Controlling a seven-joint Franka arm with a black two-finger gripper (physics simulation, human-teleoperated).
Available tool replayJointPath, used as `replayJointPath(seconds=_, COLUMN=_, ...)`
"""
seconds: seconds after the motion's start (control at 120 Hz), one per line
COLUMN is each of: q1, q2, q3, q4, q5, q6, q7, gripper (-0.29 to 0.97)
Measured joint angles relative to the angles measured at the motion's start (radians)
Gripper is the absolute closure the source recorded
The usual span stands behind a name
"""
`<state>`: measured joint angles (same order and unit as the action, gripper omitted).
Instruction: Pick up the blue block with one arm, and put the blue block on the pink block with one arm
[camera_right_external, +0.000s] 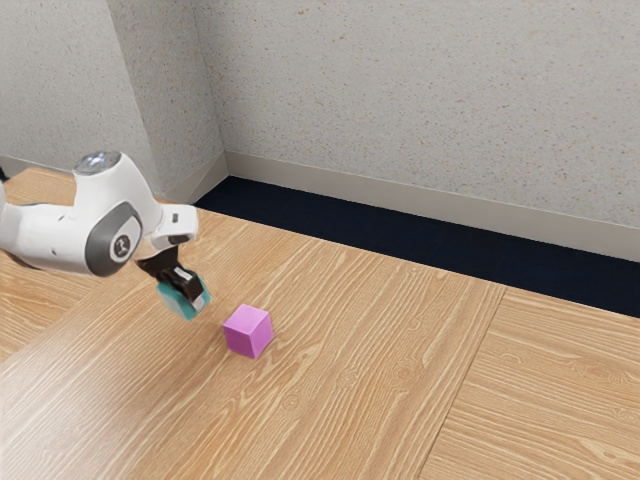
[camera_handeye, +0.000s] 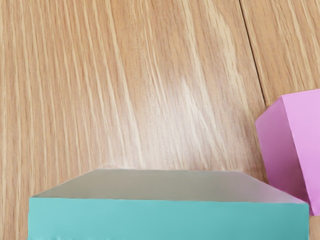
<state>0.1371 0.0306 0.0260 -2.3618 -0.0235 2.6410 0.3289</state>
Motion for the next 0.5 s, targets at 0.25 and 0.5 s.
replayJointPath(seconds=0.25, q1=-0.035, q2=0.019, q3=-0.003, q4=0.036, q5=0.047, q6=-0.019, q7=-0.167, gripper=0.32)
replayJointPath(seconds=0.5, q1=-0.107, q2=0.079, q3=-0.023, q4=0.081, q5=0.052, q6=-0.038, q7=-0.3, gripper=0.33)
